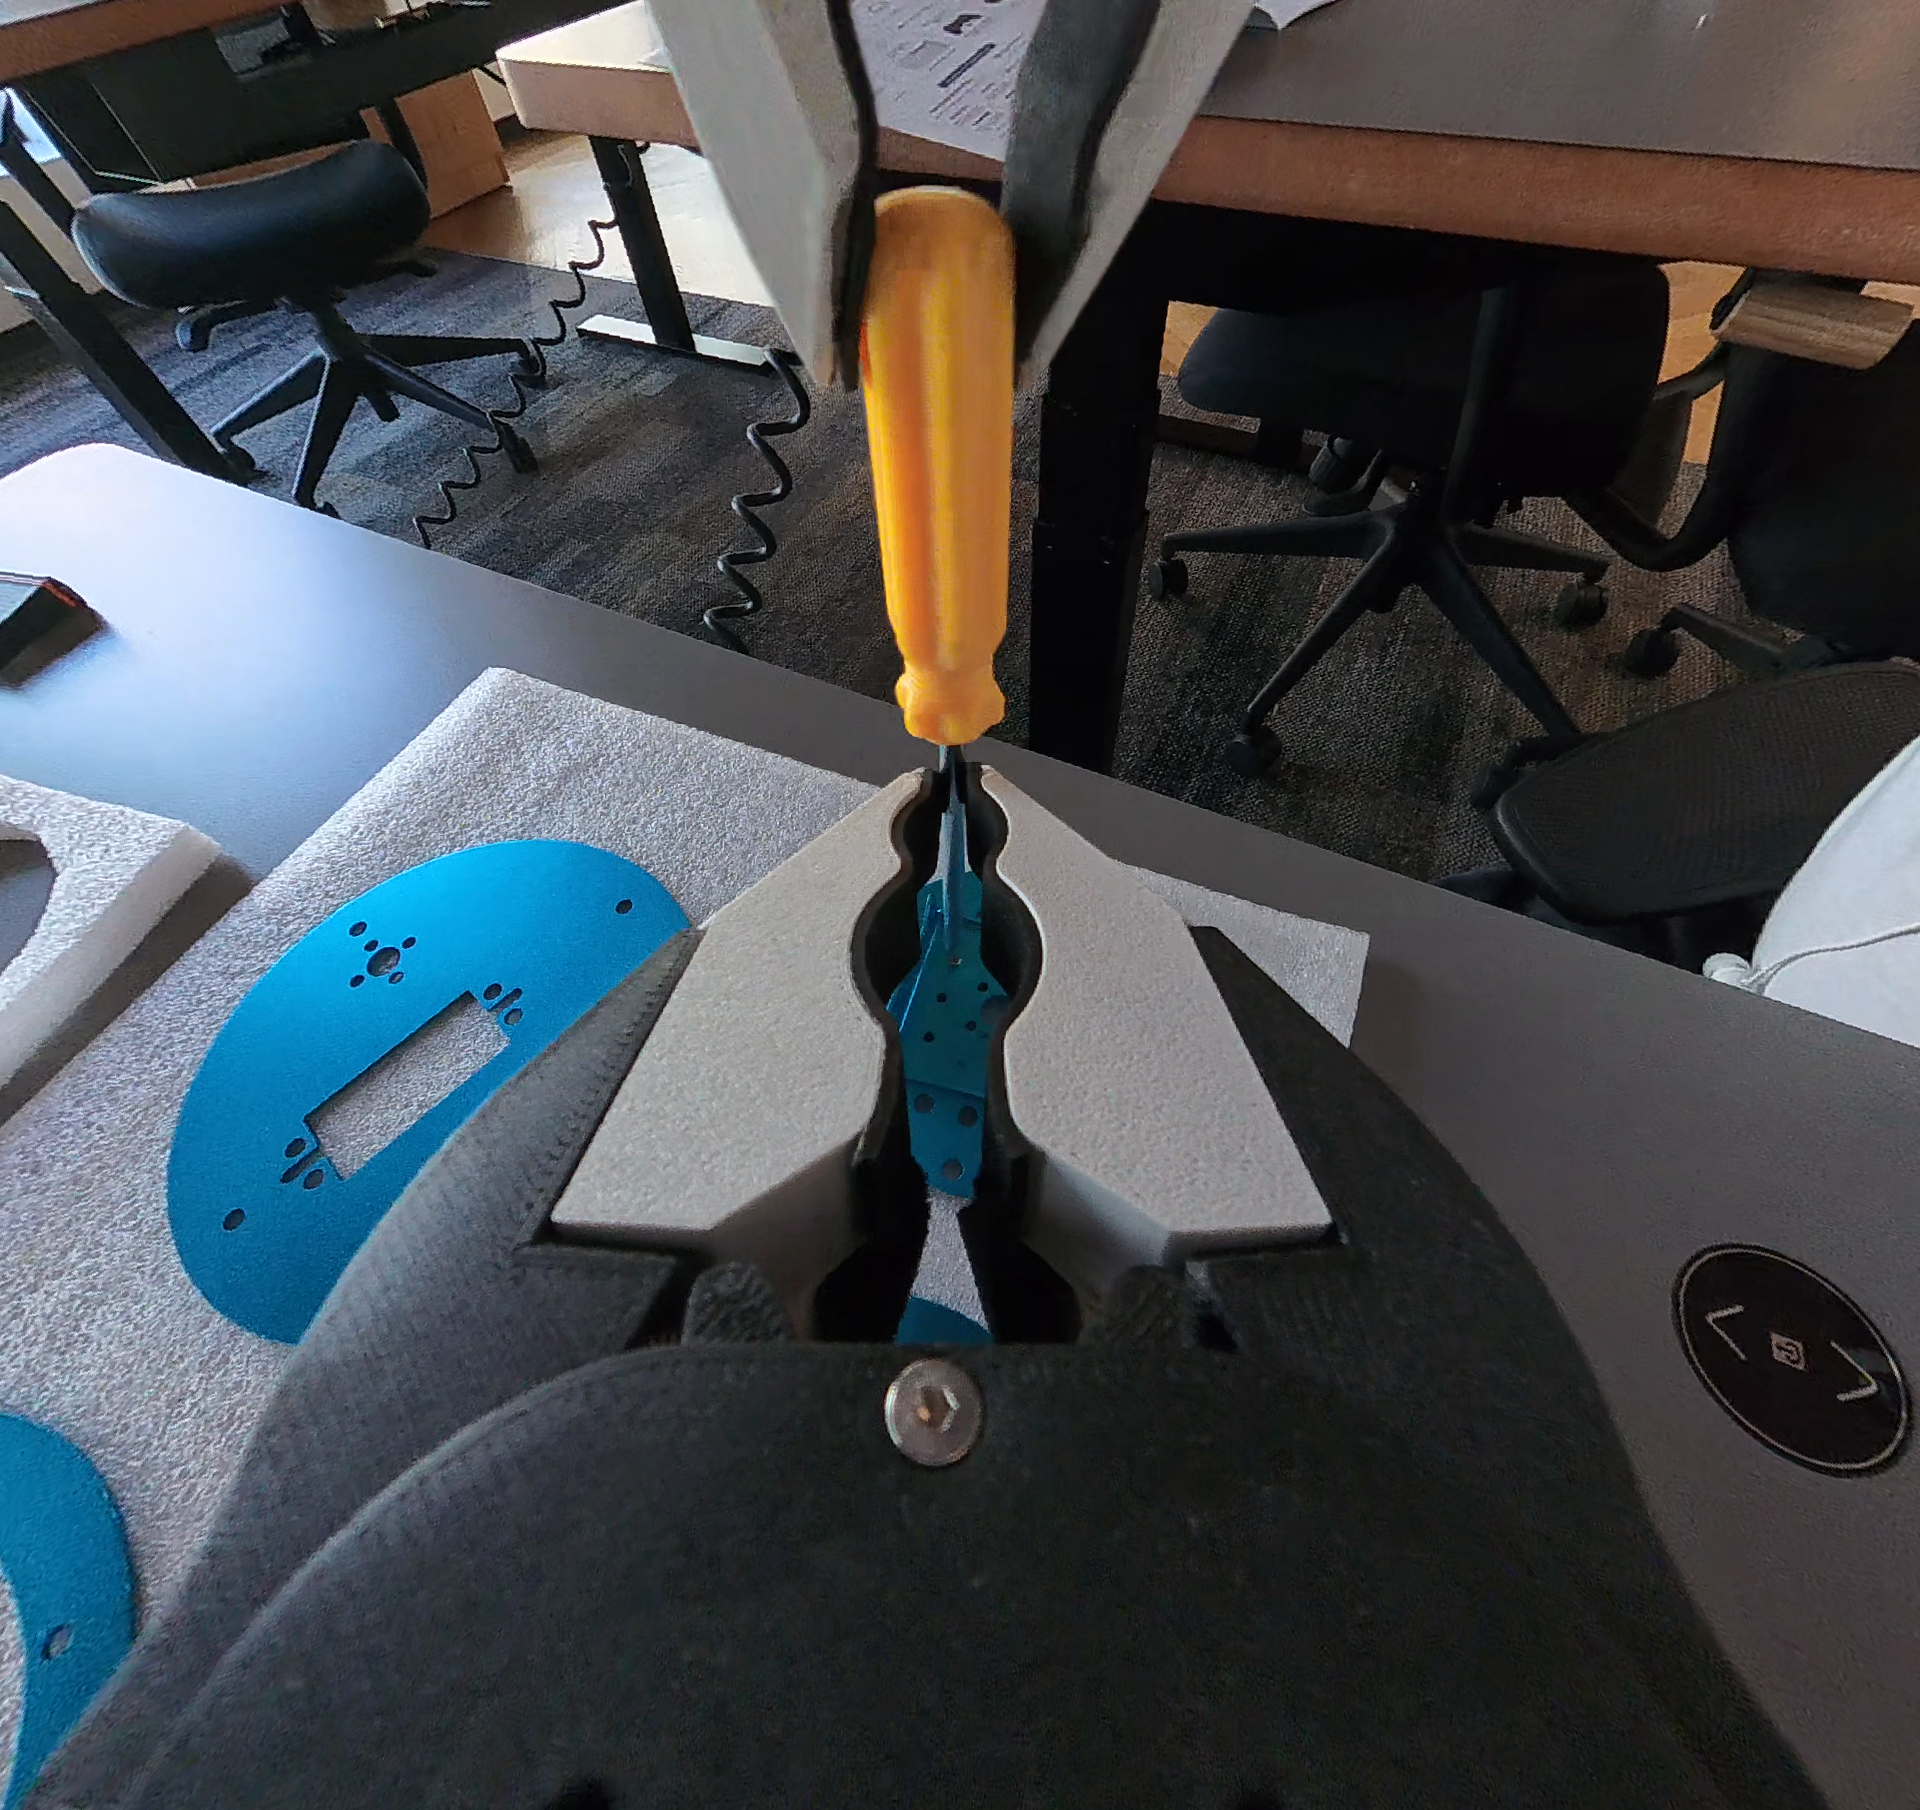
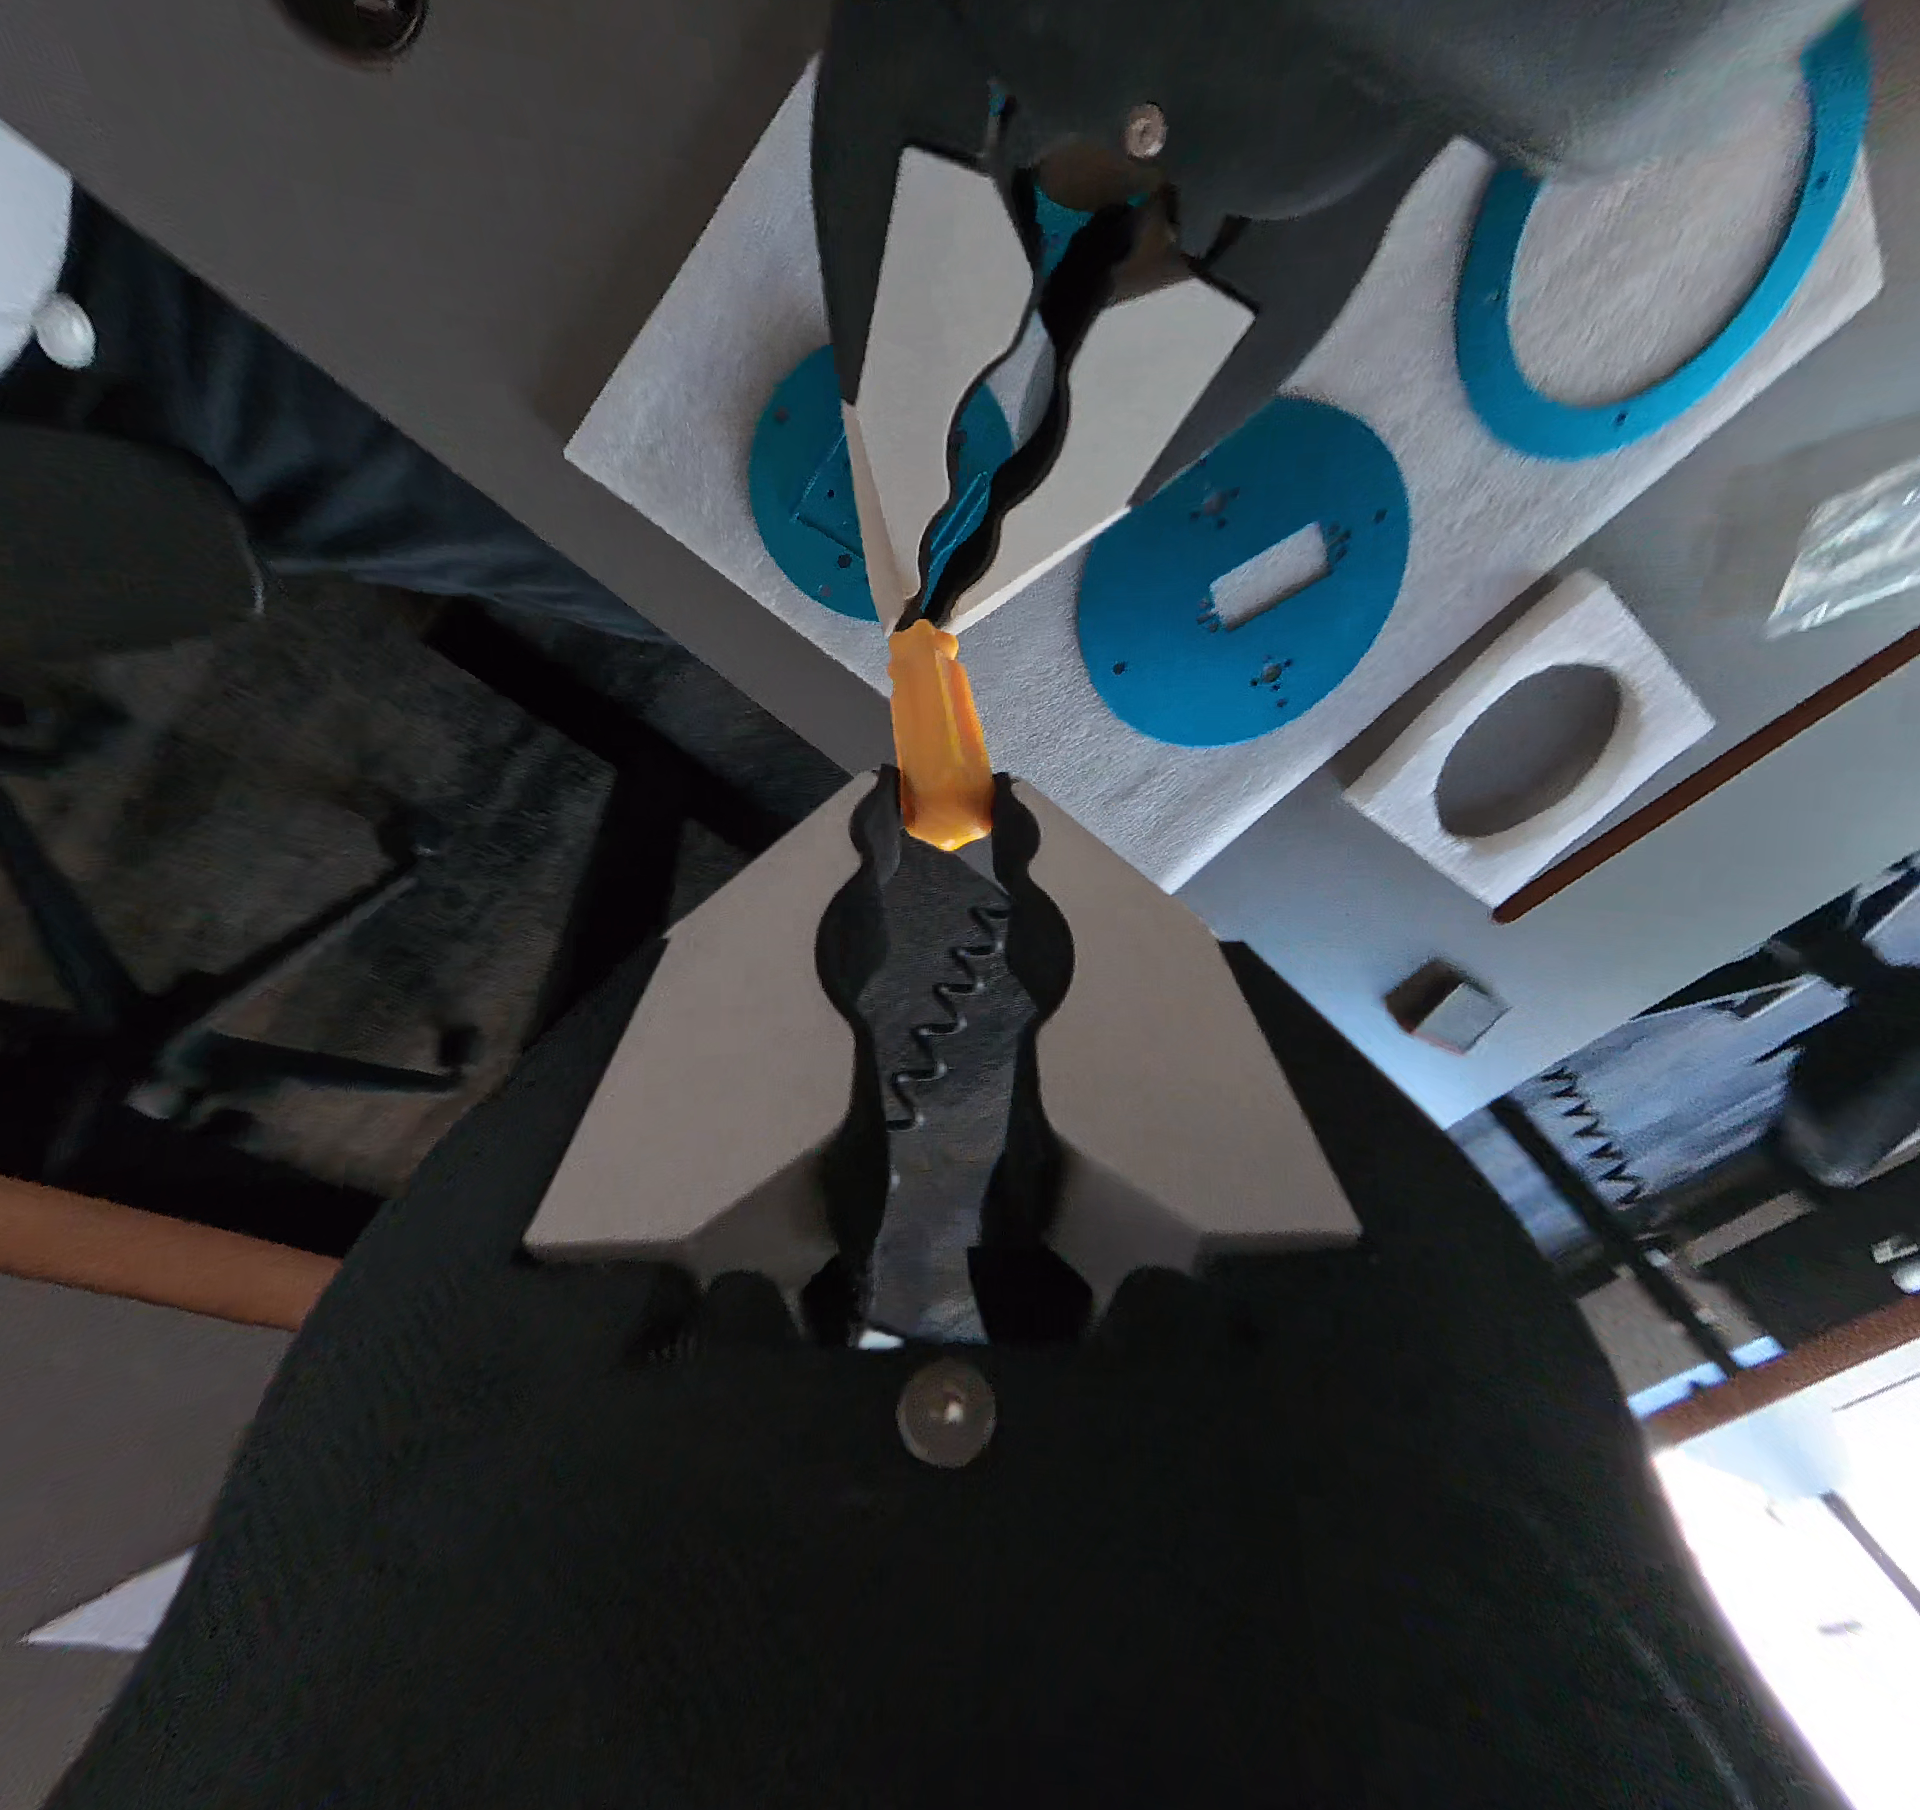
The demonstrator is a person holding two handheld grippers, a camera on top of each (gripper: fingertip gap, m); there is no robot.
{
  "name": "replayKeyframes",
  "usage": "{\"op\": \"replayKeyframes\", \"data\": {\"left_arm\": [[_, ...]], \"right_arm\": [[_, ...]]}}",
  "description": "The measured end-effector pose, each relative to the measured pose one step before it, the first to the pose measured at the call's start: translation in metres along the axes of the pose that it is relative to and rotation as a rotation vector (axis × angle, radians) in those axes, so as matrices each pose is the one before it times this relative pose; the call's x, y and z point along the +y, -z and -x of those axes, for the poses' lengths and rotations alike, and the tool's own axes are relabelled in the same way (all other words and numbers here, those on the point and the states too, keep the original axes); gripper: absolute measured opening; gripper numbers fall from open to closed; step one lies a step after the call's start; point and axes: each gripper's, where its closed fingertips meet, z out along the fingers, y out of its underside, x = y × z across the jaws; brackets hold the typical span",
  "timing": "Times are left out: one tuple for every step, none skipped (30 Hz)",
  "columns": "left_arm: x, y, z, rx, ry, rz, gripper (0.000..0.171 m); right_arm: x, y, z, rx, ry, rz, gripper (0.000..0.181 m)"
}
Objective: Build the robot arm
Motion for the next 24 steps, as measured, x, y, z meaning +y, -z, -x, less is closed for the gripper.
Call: {"op": "replayKeyframes", "data": {"left_arm": [[0.00017, 0.00023, 0.00043, -0.0004, 0.0023, -0.00058, 0.003], [0.00004, 0.00007, 0.00001, 0.0028, 0.0028, -0.00116, 0.003], [0.00004, 0.00006, -0.00063, 0.0057, 0.0029, -0.00100, 0.003], [0.00004, 0.00030, -0.00046, 0.0049, 0.0023, -0.00180, 0.003], [-0.00001, 0.00043, 0.00021, -0.0012, 0.0010, -0.00260, 0.003], [0.00004, 0.00050, 0.00120, -0.0085, -0.0002, -0.00134, 0.003], [0.00010, 0.00048, 0.00078, -0.0034, 0.0015, -0.00097, 0.003], [0.00013, 0.00029, -0.00042, 0.0054, 0.0034, -0.00101, 0.003], [0.00008, -0.00005, -0.00083, 0.0074, 0.0016, -0.00017, 0.003], [0.00007, -0.00034, -0.00012, -0.0004, -0.0024, 0.00101, 0.003], [0.00009, -0.00007, 0.00013, -0.0024, -0.0034, 0.00027, 0.003], [-0.00009, 0.00000, -0.00015, 0.0018, 0.0003, -0.00084, 0.003], [-0.00008, -0.00018, 0.00009, 0.0012, 0.0031, -0.00031, 0.003], [-0.00007, -0.00034, 0.00031, -0.0018, 0.0022, -0.00046, 0.003], [-0.00024, -0.00032, 0.00038, -0.0035, -0.0002, -0.00004, 0.003], [-0.00002, -0.00031, 0.00035, -0.0040, -0.0021, 0.00099, 0.003], [0.00001, -0.00022, 0.00036, -0.0036, -0.0025, 0.00097, 0.003], [0.00014, 0.00010, 0.00035, -0.0025, -0.0014, 0.00094, 0.003], [0.00026, 0.00057, 0.00044, -0.0017, -0.0009, 0.00216, 0.003], [0.00029, 0.00104, -0.00030, 0.0036, 0.0006, 0.00080, 0.003], [0.00016, 0.00065, -0.00091, 0.0083, 0.0033, -0.00104, 0.003], [-0.00022, 0.00004, -0.00038, 0.0025, 0.0010, -0.00118, 0.003], [-0.00022, -0.00024, 0.00006, -0.0026, -0.0045, 0.00006, 0.003], [-0.00003, -0.00010, 0.00033, -0.0052, -0.0056, 0.00041, 0.003]], "right_arm": [[-0.00002, -0.00032, -0.00121, -0.0029, -0.0624, 0.0012, 0.016], [0.00017, -0.00003, 0.00031, -0.0198, -0.0827, 0.0052, 0.016], [-0.00054, -0.00007, 0.00171, -0.0302, -0.0542, 0.0034, 0.016], [-0.00230, 0.00021, 0.00087, -0.0134, 0.0091, -0.0111, 0.015], [-0.00262, 0.00015, 0.00062, 0.0079, 0.0708, -0.0216, 0.017], [-0.00034, 0.00027, -0.00266, 0.0404, 0.0711, -0.0097, 0.024], [-0.00015, 0.00024, -0.00241, 0.0378, 0.0584, -0.0063, 0.032], [-0.00079, 0.00007, 0.00278, 0.0036, 0.0605, -0.0087, 0.029], [-0.00076, -0.00004, -0.00065, 0.0240, 0.0480, -0.0106, 0.021], [0.00076, -0.00030, -0.00158, 0.0190, 0.0355, 0.0009, 0.019], [0.00010, -0.00021, 0.00008, -0.0002, 0.0133, -0.0006, 0.019], [-0.00021, 0.00014, 0.00052, -0.0097, -0.0082, -0.0049, 0.019], [0.00085, 0.00002, 0.00021, -0.0141, -0.0293, 0.0055, 0.018], [0.00175, -0.00027, -0.00030, -0.0175, -0.0479, 0.0147, 0.018], [0.00172, -0.00012, 0.00002, -0.0205, -0.0601, 0.0176, 0.018], [0.00164, -0.00031, -0.00038, -0.0186, -0.0668, 0.0201, 0.018], [0.00110, -0.00026, -0.00011, -0.0159, -0.0742, 0.0198, 0.018], [0.00053, -0.00003, -0.00041, -0.0122, -0.0969, 0.0172, 0.018], [-0.00181, -0.00007, -0.00105, -0.0104, -0.1254, 0.0028, 0.018], [-0.00315, -0.00005, 0.00120, -0.0272, -0.1254, -0.0140, 0.018], [-0.00140, 0.00012, 0.00338, -0.0357, -0.0684, -0.0088, 0.016], [-0.00058, 0.00050, 0.00119, -0.0115, 0.0035, -0.0027, 0.016], [-0.00111, 0.00054, 0.00091, 0.0031, 0.0683, -0.0011, 0.017], [-0.00037, -0.00006, 0.00137, 0.0162, 0.1052, 0.0016, 0.022]]}}
